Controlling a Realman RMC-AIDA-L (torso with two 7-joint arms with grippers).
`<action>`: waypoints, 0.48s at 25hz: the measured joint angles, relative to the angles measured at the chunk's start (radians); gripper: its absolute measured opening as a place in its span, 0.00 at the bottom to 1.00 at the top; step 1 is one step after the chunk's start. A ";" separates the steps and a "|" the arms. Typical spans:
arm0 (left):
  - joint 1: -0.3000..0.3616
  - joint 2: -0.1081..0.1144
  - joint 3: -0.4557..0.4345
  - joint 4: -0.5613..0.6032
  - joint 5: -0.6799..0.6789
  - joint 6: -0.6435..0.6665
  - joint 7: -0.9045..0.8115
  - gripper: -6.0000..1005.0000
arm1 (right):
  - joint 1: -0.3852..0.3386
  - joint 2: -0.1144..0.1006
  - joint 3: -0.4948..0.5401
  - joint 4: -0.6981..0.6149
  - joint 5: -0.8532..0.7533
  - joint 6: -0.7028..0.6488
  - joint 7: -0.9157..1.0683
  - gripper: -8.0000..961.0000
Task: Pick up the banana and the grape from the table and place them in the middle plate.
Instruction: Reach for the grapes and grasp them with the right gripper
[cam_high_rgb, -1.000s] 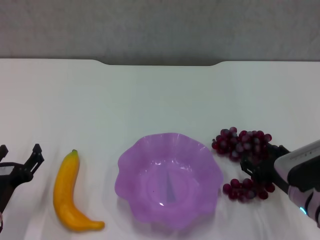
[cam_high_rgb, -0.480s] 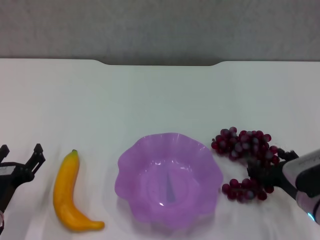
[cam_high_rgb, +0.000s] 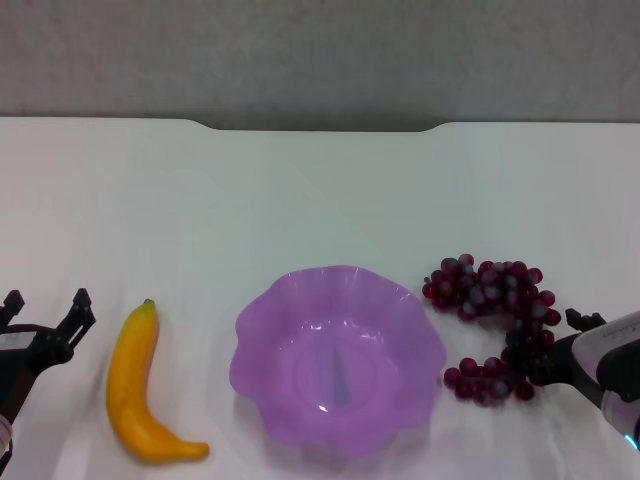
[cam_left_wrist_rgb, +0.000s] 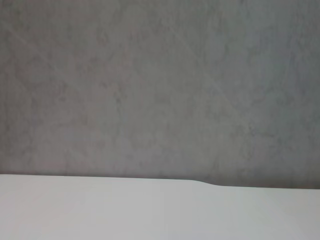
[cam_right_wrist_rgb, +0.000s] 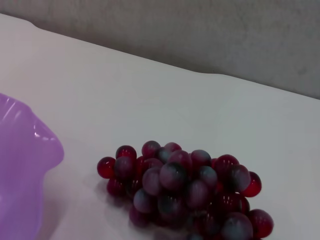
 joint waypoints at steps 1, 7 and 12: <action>0.000 0.000 0.000 0.000 0.000 0.000 0.000 0.89 | 0.003 0.000 0.001 -0.005 0.001 0.000 0.003 0.93; 0.003 0.000 0.000 -0.001 -0.001 0.000 0.000 0.89 | 0.060 -0.001 0.001 -0.069 0.003 0.010 0.069 0.93; 0.003 0.000 0.000 -0.002 0.001 -0.001 0.000 0.89 | 0.119 0.000 -0.009 -0.136 0.003 0.027 0.108 0.93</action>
